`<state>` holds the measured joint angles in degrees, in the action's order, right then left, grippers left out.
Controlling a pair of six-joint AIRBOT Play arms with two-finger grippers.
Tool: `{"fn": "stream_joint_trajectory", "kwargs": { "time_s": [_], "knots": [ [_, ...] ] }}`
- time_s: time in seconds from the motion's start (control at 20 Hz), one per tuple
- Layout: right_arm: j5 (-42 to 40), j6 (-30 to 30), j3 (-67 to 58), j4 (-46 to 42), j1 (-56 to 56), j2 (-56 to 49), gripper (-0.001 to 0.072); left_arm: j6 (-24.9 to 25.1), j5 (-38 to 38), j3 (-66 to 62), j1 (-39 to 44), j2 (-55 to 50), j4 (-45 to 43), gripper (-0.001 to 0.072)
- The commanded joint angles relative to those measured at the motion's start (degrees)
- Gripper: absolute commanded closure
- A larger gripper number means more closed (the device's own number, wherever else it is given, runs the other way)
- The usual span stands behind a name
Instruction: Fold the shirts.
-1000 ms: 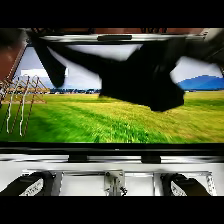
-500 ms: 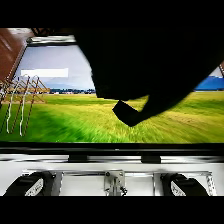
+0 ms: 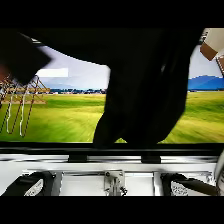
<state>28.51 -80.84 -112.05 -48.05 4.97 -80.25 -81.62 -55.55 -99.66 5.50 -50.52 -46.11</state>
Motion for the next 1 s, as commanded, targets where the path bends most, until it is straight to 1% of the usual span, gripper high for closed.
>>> {"fn": "stream_joint_trajectory", "kwargs": {
  "time_s": [0.0, 0.15, 0.2, 0.25, 0.3, 0.4, 0.5, 0.55, 0.65, 0.7, 0.75, 0.8, 0.85, 0.9, 0.95],
  "knots": [
    [-1.0, -0.3, 0.3, 17.6, 0.0, -6.5, 0.0658, 1.0, -5.6, 14.0, 6.9, -2.4, 2.7, 0.0663],
    [16.3, 1.1, 0.3, 17.1, -0.3, -4.9, 0.0658, 4.4, -1.3, 25.6, 16.7, -4.9, 2.7, 0.0663],
    [22.6, 2.5, 0.3, 15.0, -0.9, -3.8, 0.0658, 5.2, 0.5, 28.4, 20.9, -5.9, 2.7, 0.0663],
    [28.3, 2.7, 0.3, 10.2, -1.6, -2.6, 0.0658, 5.6, 1.8, 30.4, 24.9, -7.0, 2.7, 0.0663],
    [34.1, 1.6, 0.3, 3.3, -2.4, -1.4, 0.0658, 5.6, 3.1, 31.8, 29.4, -8.4, 2.7, 0.0663],
    [46.9, -1.4, 0.3, -13.2, -4.0, 0.9, 0.0658, 5.6, 4.3, 32.5, 37.8, -11.9, 2.7, 0.0663],
    [59.1, -1.6, 0.3, -29.3, -4.9, 1.6, 0.0658, 5.6, 7.7, 32.5, 45.3, -15.7, 3.7, 0.0663],
    [64.0, -1.4, 0.4, -37.1, -5.5, 1.5, 0.0658, 5.6, 11.0, 32.5, 49.0, -17.9, 4.9, 0.0663],
    [68.0, -1.4, 2.1, -47.5, -6.6, 1.5, 0.0658, 5.6, 17.9, 32.5, 54.6, -22.2, 6.8, 0.0663],
    [68.6, -1.4, 3.3, -49.1, -7.3, 1.5, 0.0658, 5.6, 20.5, 32.5, 56.2, -24.1, 7.0, 0.0662],
    [68.8, -1.5, 4.6, -48.9, -8.0, 1.5, 0.0658, 5.6, 21.2, 32.5, 56.7, -25.3, 7.0, 0.0655],
    [69.0, -1.5, 6.0, -48.5, -8.1, 1.5, 0.0658, 5.6, 20.5, 32.5, 56.1, -25.9, 6.9, 0.0526],
    [69.2, -1.5, 7.4, -48.5, -8.1, 1.5, 0.0658, 5.6, 18.6, 32.5, 54.6, -25.9, 6.9, 0.0278],
    [69.3, -1.5, 8.8, -48.4, -8.0, 1.5, 0.0658, 5.6, 16.0, 32.5, 52.3, -25.5, 6.9, 0.0067],
    [69.5, -1.5, 10.2, -48.3, -8.0, 1.5, 0.0658, 5.7, 12.3, 32.4, 49.3, -25.0, 6.8, 0.0027]
  ]
}}
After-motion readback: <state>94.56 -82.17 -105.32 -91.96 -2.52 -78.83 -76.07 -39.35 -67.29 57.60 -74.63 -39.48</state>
